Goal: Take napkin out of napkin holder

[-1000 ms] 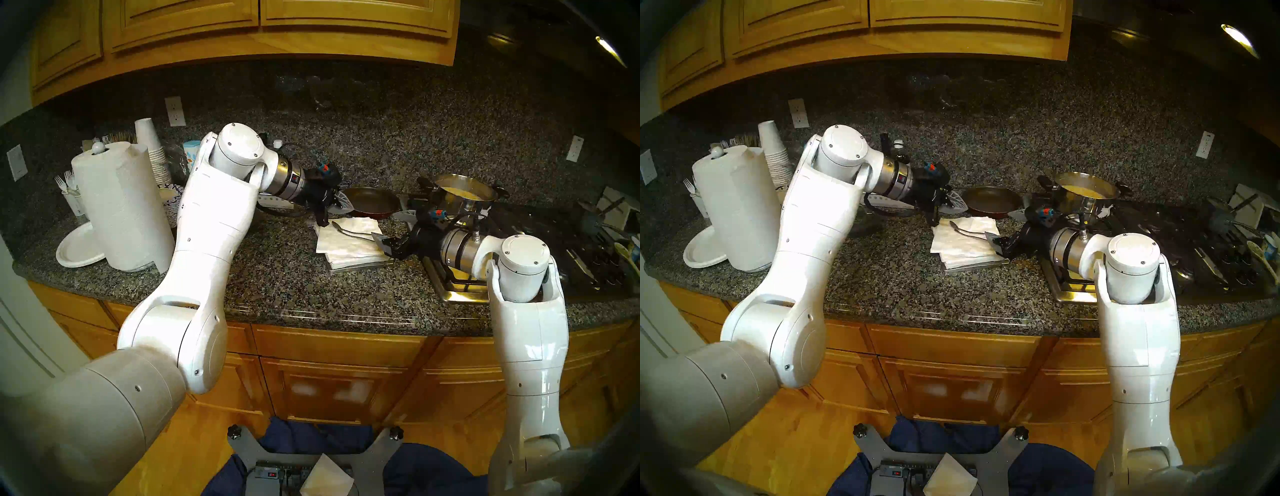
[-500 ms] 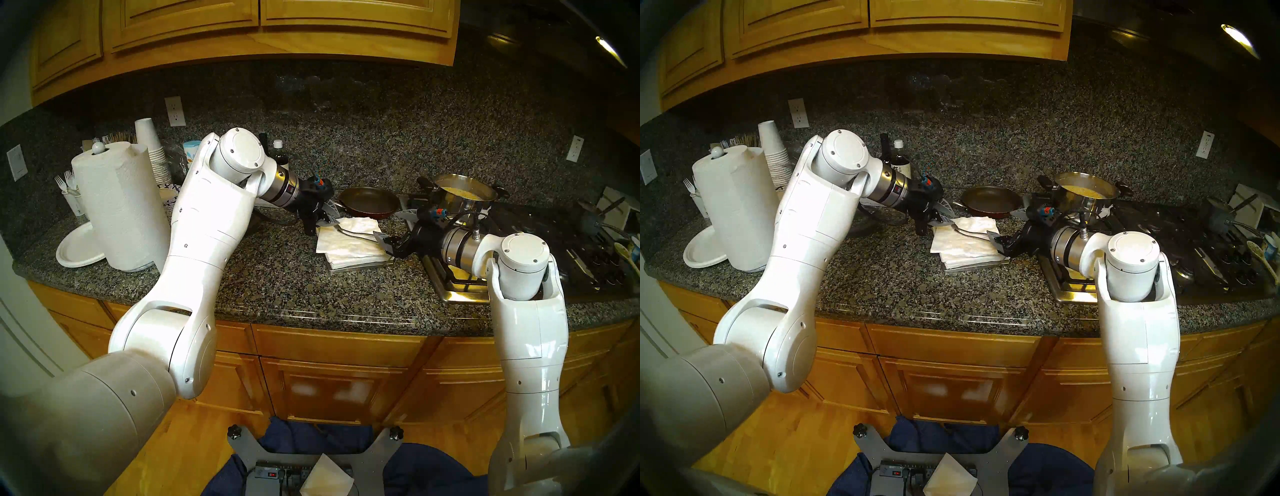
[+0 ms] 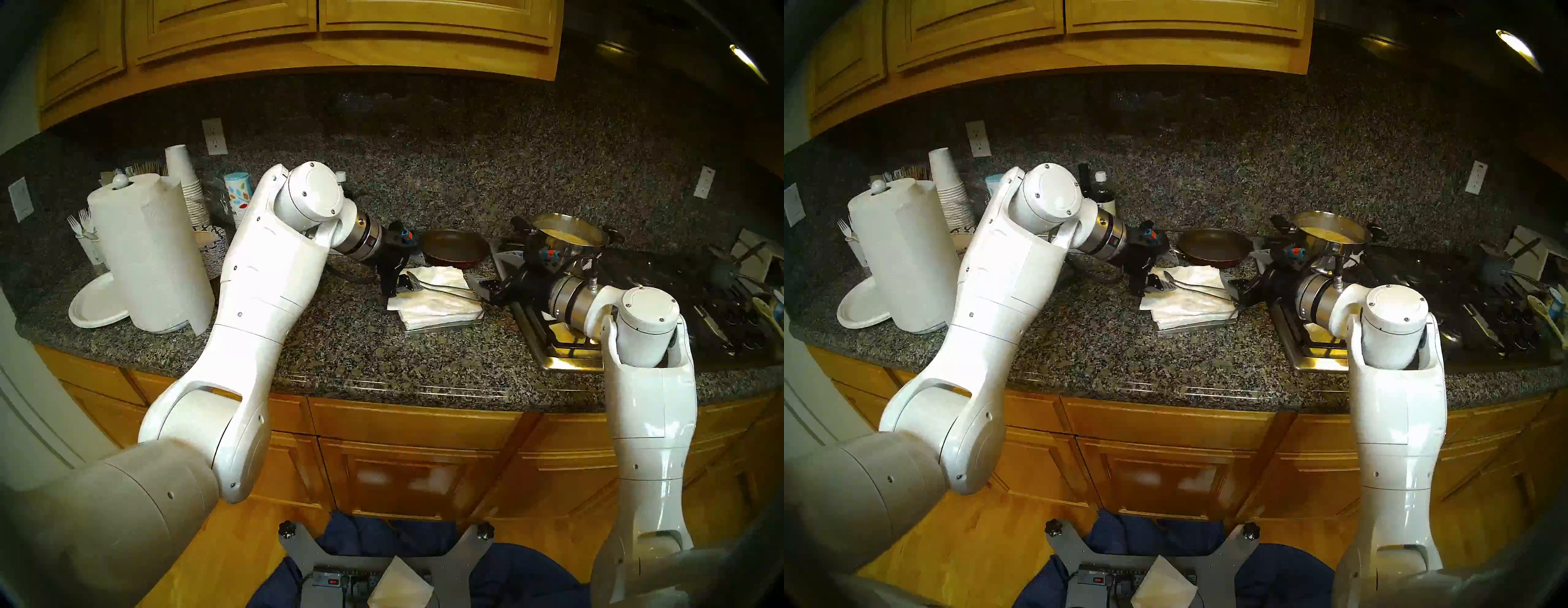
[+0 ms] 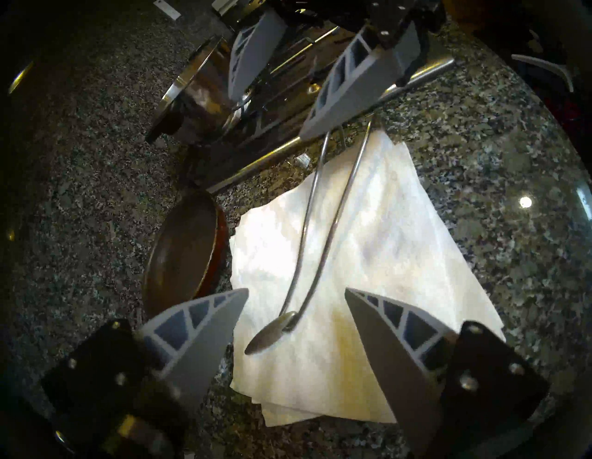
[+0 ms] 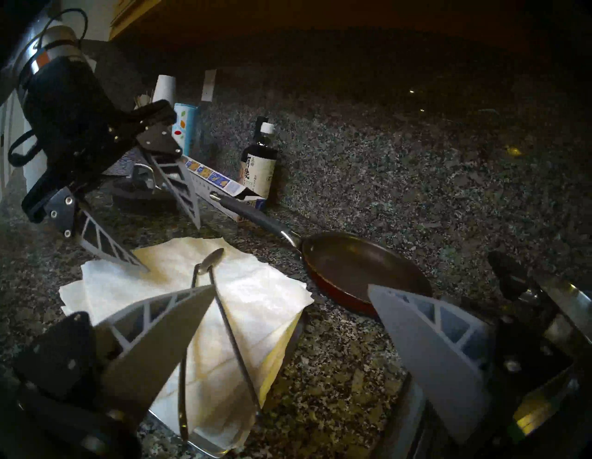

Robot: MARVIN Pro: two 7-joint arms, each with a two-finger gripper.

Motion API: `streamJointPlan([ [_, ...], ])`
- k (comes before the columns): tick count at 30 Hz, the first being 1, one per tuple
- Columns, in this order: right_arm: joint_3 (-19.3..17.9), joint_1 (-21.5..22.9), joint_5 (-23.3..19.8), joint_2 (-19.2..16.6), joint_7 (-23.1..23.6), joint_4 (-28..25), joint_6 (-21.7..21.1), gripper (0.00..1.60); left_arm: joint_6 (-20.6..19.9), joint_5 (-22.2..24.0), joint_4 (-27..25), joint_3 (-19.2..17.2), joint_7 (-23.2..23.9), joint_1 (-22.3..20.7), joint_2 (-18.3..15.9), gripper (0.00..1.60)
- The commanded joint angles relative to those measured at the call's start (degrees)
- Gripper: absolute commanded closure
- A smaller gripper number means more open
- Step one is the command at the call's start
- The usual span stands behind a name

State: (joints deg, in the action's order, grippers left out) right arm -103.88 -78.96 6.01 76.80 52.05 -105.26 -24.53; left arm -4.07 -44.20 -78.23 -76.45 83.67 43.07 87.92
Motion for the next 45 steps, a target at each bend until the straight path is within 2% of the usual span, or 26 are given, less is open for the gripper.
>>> streamJointPlan([
  [1,-1.9,2.2,-1.4,0.7,-0.6,-1.8,-0.3,0.00,0.2,-0.7,-1.6,1.1,-1.9,-1.7,2.0,0.36],
  [16,-3.4,1.8,-1.7,0.7,-0.5,-2.1,-0.5,0.00,0.5,-3.2,-0.4,4.0,-4.5,-2.1,3.6,0.36],
  [24,-3.8,1.6,-1.8,0.7,-0.4,-2.4,-0.7,0.00,0.7,-5.3,0.4,5.1,-7.5,-1.7,4.1,0.36],
  [31,-4.0,1.4,-1.9,0.7,-0.3,-2.4,-0.5,0.00,0.7,-7.7,-0.8,6.4,-9.4,-1.0,4.0,0.36],
  [45,-3.9,1.3,-2.1,0.7,-0.4,-2.6,-0.6,0.00,0.3,-9.1,-2.0,6.5,-10.4,0.3,4.5,0.33],
])
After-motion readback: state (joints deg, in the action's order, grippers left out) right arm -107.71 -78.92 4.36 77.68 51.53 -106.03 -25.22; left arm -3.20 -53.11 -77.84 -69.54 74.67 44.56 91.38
